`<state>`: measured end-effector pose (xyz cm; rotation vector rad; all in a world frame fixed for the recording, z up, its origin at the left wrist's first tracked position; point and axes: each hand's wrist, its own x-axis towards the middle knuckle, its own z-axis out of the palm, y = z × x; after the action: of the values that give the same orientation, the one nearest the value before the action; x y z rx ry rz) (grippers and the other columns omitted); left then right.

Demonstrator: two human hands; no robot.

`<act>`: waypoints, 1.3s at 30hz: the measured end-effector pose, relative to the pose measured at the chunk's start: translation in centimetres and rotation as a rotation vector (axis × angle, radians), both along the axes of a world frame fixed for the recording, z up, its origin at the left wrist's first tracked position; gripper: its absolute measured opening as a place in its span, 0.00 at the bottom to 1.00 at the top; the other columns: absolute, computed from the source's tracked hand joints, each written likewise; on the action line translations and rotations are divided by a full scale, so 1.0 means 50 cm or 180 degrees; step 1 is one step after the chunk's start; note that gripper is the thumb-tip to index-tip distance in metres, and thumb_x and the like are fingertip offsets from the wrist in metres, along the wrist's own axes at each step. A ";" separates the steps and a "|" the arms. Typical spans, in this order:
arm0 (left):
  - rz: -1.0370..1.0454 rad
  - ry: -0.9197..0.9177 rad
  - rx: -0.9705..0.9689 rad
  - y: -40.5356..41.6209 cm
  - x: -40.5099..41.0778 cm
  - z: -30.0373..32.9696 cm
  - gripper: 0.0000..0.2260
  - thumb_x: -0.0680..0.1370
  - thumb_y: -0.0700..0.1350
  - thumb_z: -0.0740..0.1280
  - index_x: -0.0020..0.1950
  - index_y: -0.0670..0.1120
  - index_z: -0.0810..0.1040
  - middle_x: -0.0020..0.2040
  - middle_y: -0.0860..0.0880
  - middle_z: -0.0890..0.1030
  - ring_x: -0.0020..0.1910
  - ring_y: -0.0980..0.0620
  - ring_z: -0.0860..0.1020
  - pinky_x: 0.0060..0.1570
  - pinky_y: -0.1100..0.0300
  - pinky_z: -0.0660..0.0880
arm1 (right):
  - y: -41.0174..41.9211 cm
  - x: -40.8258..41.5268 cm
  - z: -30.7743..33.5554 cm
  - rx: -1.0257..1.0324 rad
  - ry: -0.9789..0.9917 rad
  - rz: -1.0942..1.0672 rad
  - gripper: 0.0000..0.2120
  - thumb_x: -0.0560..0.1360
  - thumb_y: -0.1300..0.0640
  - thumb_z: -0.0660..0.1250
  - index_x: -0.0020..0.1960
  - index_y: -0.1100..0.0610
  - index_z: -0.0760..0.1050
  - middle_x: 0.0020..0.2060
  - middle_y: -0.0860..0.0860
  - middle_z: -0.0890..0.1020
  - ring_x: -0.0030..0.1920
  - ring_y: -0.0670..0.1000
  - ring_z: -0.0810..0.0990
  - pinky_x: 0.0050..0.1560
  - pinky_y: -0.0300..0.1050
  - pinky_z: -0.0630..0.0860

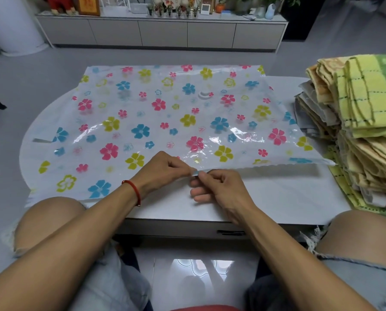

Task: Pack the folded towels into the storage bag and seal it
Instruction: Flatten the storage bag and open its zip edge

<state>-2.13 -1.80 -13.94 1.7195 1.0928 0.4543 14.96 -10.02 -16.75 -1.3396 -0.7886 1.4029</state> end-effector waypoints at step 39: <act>-0.1226 0.1906 0.2818 -0.003 0.004 -0.007 0.21 0.79 0.47 0.62 0.72 0.58 0.66 0.67 0.52 0.70 0.49 0.49 0.76 0.37 0.51 0.77 | -0.003 -0.003 0.015 -0.0250 -0.1633 0.0129 0.15 0.75 0.57 0.65 0.37 0.65 0.83 0.27 0.55 0.84 0.26 0.54 0.80 0.28 0.42 0.73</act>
<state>-1.91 -1.93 -14.31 2.9162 0.9715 0.1683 14.82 -10.17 -16.02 -1.7861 -1.1059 1.1372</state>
